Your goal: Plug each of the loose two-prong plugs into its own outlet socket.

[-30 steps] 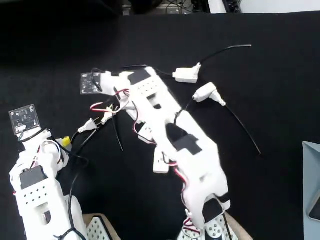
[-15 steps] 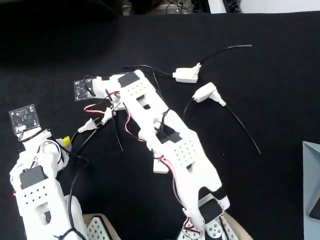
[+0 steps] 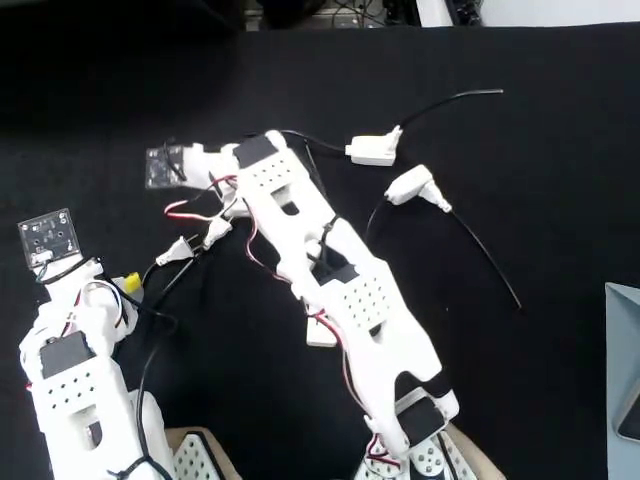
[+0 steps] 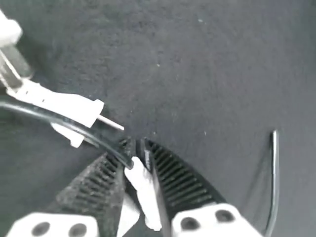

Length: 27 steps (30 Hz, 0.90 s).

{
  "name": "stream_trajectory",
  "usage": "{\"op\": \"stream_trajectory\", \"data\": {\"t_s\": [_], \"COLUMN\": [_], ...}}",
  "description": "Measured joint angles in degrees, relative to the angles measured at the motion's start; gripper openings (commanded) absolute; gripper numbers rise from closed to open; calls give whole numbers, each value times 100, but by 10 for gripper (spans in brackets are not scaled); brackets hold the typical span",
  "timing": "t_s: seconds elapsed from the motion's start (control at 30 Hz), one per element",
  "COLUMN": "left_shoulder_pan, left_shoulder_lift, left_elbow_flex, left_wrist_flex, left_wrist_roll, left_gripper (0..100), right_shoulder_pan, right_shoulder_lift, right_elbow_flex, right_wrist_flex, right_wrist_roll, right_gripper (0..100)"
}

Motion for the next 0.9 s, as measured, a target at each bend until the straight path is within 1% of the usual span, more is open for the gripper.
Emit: {"op": "stream_trajectory", "data": {"t_s": [0.23, 0.37, 0.5, 0.63, 0.7, 0.9], "left_shoulder_pan": [0, 0, 0, 0, 0, 0], "left_shoulder_lift": [0, 0, 0, 0, 0, 0], "left_elbow_flex": [0, 0, 0, 0, 0, 0], "left_wrist_flex": [0, 0, 0, 0, 0, 0], "left_wrist_roll": [0, 0, 0, 0, 0, 0], "left_gripper": [274, 274, 274, 274, 274, 274], "right_shoulder_pan": [0, 35, 413, 844, 976, 1046], "right_shoulder_lift": [0, 0, 0, -26, -211, -1547], "right_elbow_flex": [-1389, -2391, -2963, -2963, -2743, -1134], "right_wrist_flex": [1451, 2488, 2620, 2620, 2620, 2620], "right_wrist_roll": [-958, -1415, -2013, -2488, -2769, -3270], "right_gripper": [11, 11, 11, 11, 11, 11]}}
